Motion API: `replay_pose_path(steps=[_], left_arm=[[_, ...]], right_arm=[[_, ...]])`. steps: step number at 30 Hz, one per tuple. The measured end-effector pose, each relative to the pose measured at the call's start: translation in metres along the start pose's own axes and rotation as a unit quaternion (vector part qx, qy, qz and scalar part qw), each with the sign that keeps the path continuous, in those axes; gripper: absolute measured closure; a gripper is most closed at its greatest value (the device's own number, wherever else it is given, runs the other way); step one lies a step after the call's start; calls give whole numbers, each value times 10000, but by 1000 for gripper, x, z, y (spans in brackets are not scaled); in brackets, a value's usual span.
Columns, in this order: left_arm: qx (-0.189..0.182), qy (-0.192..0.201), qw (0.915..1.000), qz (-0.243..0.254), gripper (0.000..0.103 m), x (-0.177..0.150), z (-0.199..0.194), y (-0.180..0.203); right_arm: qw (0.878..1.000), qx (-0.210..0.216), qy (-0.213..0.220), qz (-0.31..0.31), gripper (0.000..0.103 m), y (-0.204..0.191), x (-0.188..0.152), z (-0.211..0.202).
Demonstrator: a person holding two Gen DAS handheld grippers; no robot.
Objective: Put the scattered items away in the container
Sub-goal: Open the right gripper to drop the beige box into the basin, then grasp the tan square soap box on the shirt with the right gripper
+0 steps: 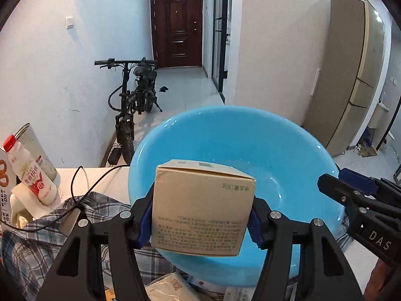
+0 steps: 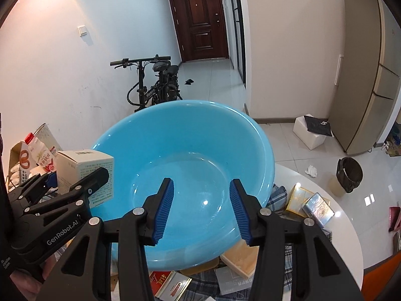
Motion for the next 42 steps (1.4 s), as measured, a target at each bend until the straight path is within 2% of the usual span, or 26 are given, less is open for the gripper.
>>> replay_pose_path(steps=[3,11,22,23,24,26,35,42], left_arm=[[21,-61,10000,0,40,0,8,-1],[-41,-144,9999,53,39,-1,17,2],[43,11,9998,205,39,0,9,6],[32,21,9998,192,37,1,8,6],[36,38,9998,179,27,1,6,6],[75,152,9997,157,16,3,1,5],[103,299,9991,288,16,4,-17,12],[-51,312,9989,337,16,-5,-30,21]], right_arm=[[10000,31,-82,28,67,2,0,7],[9998,-3,-185,83,67,-3,0,17],[9998,-91,-169,89,67,-1,0,11],[9998,-86,-168,86,67,-1,-1,10],[9998,-82,-165,78,67,-2,-1,10],[9998,-86,-158,67,67,-2,-1,9],[9997,-112,-136,149,67,6,-4,0],[9997,-191,-37,175,67,15,-9,-17]])
Point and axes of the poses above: each gripper's, at about its wrist camera, not at the fingertips, and z roughly the way its jaws point, y to its right, x to its top, the point moved 5 cm from there along z, roughly the way its jaws point
